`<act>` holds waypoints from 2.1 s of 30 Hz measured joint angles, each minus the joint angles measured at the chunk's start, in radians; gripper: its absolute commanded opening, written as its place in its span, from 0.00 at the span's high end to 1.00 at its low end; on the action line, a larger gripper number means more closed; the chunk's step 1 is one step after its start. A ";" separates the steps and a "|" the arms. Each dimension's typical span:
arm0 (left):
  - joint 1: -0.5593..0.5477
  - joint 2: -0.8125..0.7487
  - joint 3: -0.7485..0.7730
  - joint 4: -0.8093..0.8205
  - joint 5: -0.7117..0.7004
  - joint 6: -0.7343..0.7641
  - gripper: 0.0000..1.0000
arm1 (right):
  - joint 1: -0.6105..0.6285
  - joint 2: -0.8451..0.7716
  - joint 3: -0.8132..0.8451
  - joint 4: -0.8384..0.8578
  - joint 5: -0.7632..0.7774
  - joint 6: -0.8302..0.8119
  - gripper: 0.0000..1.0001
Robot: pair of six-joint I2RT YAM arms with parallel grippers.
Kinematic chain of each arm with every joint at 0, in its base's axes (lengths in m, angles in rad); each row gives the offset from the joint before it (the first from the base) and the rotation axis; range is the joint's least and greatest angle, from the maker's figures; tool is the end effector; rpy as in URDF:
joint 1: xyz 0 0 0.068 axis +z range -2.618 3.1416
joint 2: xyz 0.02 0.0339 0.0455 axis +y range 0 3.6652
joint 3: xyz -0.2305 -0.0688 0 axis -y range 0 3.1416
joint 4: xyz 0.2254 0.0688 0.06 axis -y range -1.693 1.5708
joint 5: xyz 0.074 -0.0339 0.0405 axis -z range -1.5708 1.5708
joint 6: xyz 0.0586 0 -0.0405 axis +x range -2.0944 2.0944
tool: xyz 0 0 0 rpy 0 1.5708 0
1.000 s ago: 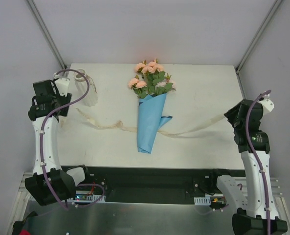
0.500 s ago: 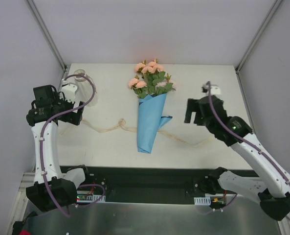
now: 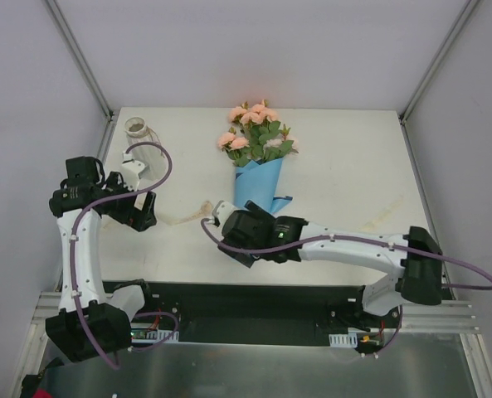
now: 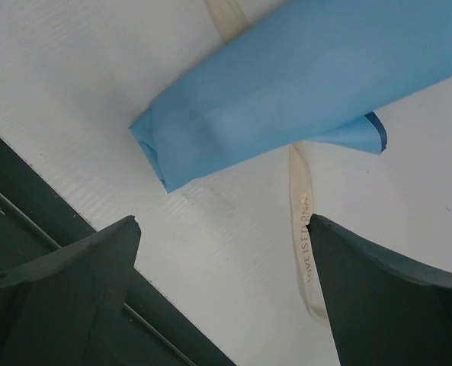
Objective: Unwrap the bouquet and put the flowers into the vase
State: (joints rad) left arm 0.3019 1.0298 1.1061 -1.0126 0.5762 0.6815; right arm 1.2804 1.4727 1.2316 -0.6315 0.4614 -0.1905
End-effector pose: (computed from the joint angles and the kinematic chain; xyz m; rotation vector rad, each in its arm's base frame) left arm 0.1952 0.0273 0.2889 0.6577 2.2300 -0.2458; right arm 0.1143 0.2914 0.2505 -1.4084 1.8521 -0.0282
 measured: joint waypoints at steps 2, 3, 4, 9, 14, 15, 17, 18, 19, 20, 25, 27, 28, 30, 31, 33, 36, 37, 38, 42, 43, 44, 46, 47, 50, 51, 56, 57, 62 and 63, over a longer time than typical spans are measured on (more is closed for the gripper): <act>0.000 0.000 -0.021 -0.007 0.000 0.007 0.01 | 0.020 0.071 0.012 0.017 0.002 -0.029 0.04; 0.000 -0.002 -0.029 -0.010 0.000 0.011 0.01 | 0.026 0.098 0.018 0.020 0.004 -0.039 0.04; 0.000 -0.004 -0.035 -0.013 0.000 0.015 0.01 | 0.032 0.130 0.025 0.024 0.006 -0.052 0.04; 0.000 -0.025 -0.043 -0.018 0.001 0.026 0.01 | 0.062 0.248 0.060 0.034 0.029 -0.100 0.04; 0.000 -0.031 -0.043 -0.019 0.008 0.049 0.01 | 0.085 0.321 0.099 0.040 0.045 -0.135 0.04; 0.000 -0.028 -0.043 -0.019 0.012 0.053 0.01 | 0.089 0.335 0.106 0.042 0.051 -0.141 0.04; 0.000 -0.020 -0.043 -0.019 0.019 0.058 0.01 | 0.092 0.360 0.116 0.044 0.064 -0.154 0.04; 0.000 -0.013 -0.043 -0.019 0.020 0.060 0.01 | 0.093 0.372 0.120 0.045 0.075 -0.163 0.04; 0.000 -0.006 -0.043 -0.019 0.023 0.062 0.01 | 0.093 0.385 0.123 0.046 0.090 -0.173 0.04; 0.000 0.001 -0.043 -0.019 0.024 0.063 0.01 | 0.093 0.398 0.127 0.047 0.108 -0.184 0.04; 0.000 0.024 -0.043 -0.019 0.027 0.063 0.01 | 0.093 0.459 0.134 0.061 0.184 -0.229 0.03; 0.000 0.025 -0.043 -0.019 0.027 0.063 0.01 | 0.093 0.473 0.134 0.062 0.207 -0.241 0.02; 0.000 0.025 -0.042 -0.019 0.027 0.063 0.01 | 0.093 0.478 0.134 0.064 0.216 -0.245 0.01; 0.000 0.026 -0.037 -0.021 0.027 0.063 0.01 | 0.093 0.479 0.133 0.072 0.235 -0.254 0.03; 0.000 0.027 -0.034 -0.021 0.027 0.062 0.01 | 0.093 0.479 0.133 0.078 0.246 -0.257 0.06; 0.000 0.031 -0.027 -0.021 0.027 0.062 0.01 | 0.093 0.481 0.133 0.087 0.272 -0.264 0.09; 0.000 0.032 -0.023 -0.021 0.027 0.062 0.01 | 0.095 0.486 0.133 0.104 0.307 -0.274 0.14; 0.000 0.032 -0.023 -0.021 0.027 0.062 0.01 | 0.098 0.488 0.132 0.111 0.321 -0.278 0.14; 0.000 0.032 -0.022 -0.021 0.027 0.062 0.01 | 0.100 0.489 0.132 0.115 0.329 -0.281 0.14; 0.000 0.031 -0.022 -0.021 0.026 0.062 0.01 | 0.114 0.506 0.132 0.134 0.366 -0.293 0.11; 0.000 0.029 -0.022 -0.021 0.026 0.062 0.01 | 0.118 0.514 0.132 0.135 0.373 -0.296 0.11; 0.000 0.027 -0.022 -0.022 0.026 0.063 0.01 | 0.120 0.521 0.132 0.137 0.379 -0.298 0.10; 0.000 0.021 -0.022 -0.022 0.026 0.063 0.01 | 0.124 0.534 0.132 0.138 0.387 -0.301 0.10; 0.000 0.016 -0.022 -0.023 0.026 0.063 0.01 | 0.125 0.541 0.132 0.138 0.389 -0.303 0.10; 0.000 0.005 -0.022 -0.026 0.026 0.066 0.01 | 0.126 0.562 0.132 0.138 0.400 -0.307 0.11; 0.000 0.002 -0.022 -0.026 0.026 0.066 0.01 | 0.126 0.569 0.132 0.138 0.405 -0.307 0.12; 0.000 -0.016 -0.022 -0.026 0.026 0.071 0.01 | 0.127 0.600 0.132 0.138 0.440 -0.309 0.27; 0.000 -0.021 -0.022 -0.026 0.026 0.071 0.01 | 0.128 0.601 0.132 0.139 0.448 -0.310 0.36; 0.000 -0.045 -0.022 -0.026 0.026 0.074 0.01 | 0.127 0.600 0.132 0.169 0.492 -0.312 0.72; 0.000 -0.052 -0.022 -0.026 0.026 0.077 0.01 | 0.127 0.598 0.132 0.179 0.499 -0.309 0.79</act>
State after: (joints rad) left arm 0.3019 0.9775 1.0840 -1.0389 0.6018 0.7586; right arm 1.4078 2.0708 1.3636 -0.4522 0.9607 -0.4992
